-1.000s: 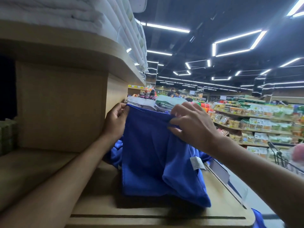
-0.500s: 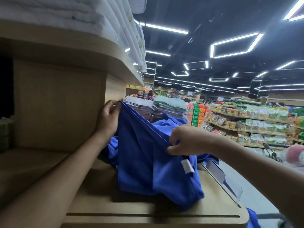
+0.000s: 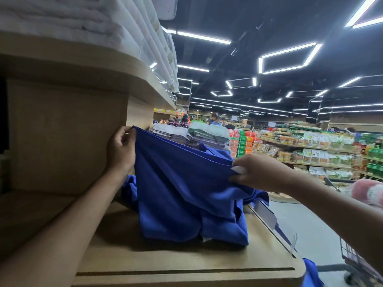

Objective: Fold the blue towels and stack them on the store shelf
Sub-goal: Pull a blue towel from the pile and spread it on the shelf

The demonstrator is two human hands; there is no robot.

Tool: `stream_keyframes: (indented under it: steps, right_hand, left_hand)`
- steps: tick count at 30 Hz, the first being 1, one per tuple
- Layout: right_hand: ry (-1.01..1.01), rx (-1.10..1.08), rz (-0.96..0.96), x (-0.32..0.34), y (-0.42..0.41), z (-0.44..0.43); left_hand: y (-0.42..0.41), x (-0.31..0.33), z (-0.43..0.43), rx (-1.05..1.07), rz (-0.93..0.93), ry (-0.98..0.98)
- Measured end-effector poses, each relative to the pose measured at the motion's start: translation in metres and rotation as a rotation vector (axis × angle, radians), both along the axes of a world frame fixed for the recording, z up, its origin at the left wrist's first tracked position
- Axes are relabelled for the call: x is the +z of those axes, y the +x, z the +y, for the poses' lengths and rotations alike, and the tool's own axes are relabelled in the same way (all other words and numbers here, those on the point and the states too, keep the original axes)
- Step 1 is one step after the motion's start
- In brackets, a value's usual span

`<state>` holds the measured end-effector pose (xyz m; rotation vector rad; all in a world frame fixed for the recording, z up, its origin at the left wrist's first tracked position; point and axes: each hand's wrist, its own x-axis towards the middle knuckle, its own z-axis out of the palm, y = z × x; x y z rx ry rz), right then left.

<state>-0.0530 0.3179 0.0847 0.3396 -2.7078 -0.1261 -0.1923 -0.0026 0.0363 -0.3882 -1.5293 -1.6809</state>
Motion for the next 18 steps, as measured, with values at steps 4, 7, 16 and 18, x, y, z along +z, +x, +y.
stream_keyframes:
  steps: [4,7,16,18]
  right_hand:
    - [-0.075,0.056,0.25,-0.011,-0.001,0.014]
    - [-0.043,0.032,0.304,-0.014,-0.002,0.023]
    - [-0.53,0.201,0.07,-0.028,-0.005,0.041]
    - [-0.618,0.194,0.096,-0.029,-0.008,0.045]
  left_hand:
    - [0.0,-0.001,0.001,-0.001,-0.005,-0.041]
    - [-0.001,-0.002,0.0,0.017,0.003,-0.047]
    - [-0.014,-0.009,-0.004,0.019,0.006,-0.078]
    - [-0.013,-0.009,-0.003,0.016,0.015,-0.09]
